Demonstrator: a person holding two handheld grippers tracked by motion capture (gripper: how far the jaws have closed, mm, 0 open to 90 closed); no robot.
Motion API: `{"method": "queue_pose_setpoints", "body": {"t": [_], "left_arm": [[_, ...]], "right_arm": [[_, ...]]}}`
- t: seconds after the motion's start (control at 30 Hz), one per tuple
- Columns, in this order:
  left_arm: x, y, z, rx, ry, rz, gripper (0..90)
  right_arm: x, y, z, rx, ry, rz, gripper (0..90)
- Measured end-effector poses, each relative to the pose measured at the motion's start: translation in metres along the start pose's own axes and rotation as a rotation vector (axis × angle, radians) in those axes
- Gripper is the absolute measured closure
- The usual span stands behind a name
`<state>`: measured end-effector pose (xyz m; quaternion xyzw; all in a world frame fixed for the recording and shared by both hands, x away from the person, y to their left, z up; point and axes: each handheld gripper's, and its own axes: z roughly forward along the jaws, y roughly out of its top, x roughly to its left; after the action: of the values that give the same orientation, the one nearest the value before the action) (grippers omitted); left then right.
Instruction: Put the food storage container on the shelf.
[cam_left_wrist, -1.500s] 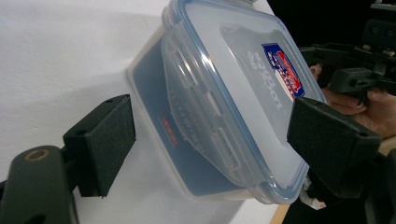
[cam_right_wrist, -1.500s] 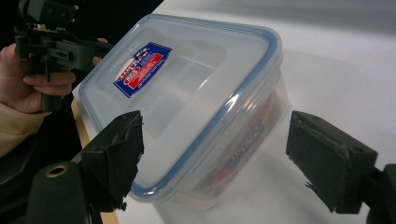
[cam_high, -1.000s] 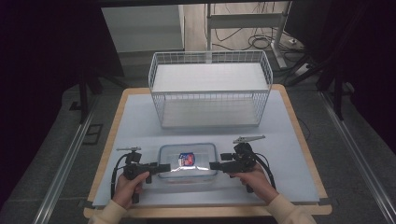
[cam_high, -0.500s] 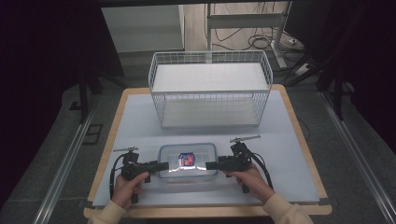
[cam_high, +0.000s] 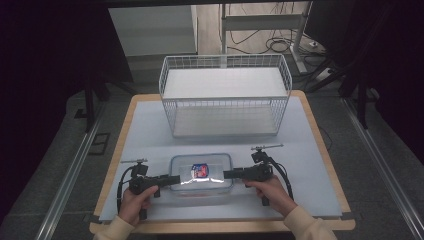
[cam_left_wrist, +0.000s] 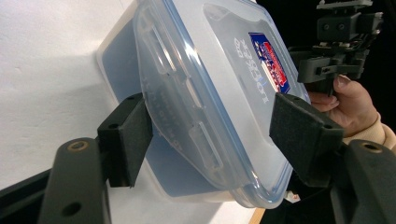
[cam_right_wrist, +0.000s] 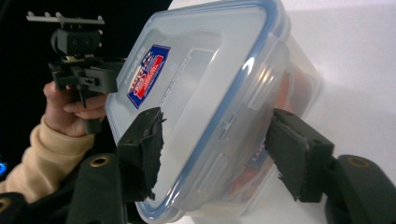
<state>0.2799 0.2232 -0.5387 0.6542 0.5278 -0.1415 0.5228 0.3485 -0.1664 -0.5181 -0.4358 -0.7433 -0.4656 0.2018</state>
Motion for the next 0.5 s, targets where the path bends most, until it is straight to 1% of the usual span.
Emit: {"method": "queue_pose_setpoints", "body": {"t": [0.03,0.13,0.33,0.5], "left_arm": [[0.0007,-0.0003,-0.0005,-0.005,-0.003,-0.008,31.5],[0.0011,-0.0006,-0.001,-0.008,-0.006,-0.011,32.4],[-0.0005,-0.0021,-0.0036,-0.016,-0.008,0.0,35.1],[-0.0031,-0.0046,-0.0065,-0.028,-0.006,0.014,37.1]], "right_arm": [[-0.004,-0.0003,-0.0011,-0.006,0.02,0.028,41.5],[-0.0057,-0.001,-0.0015,-0.012,0.031,0.04,42.0],[-0.0028,-0.0018,-0.0034,-0.017,0.027,0.032,44.4],[-0.0022,-0.0033,-0.0058,-0.03,0.039,0.035,47.8]]}}
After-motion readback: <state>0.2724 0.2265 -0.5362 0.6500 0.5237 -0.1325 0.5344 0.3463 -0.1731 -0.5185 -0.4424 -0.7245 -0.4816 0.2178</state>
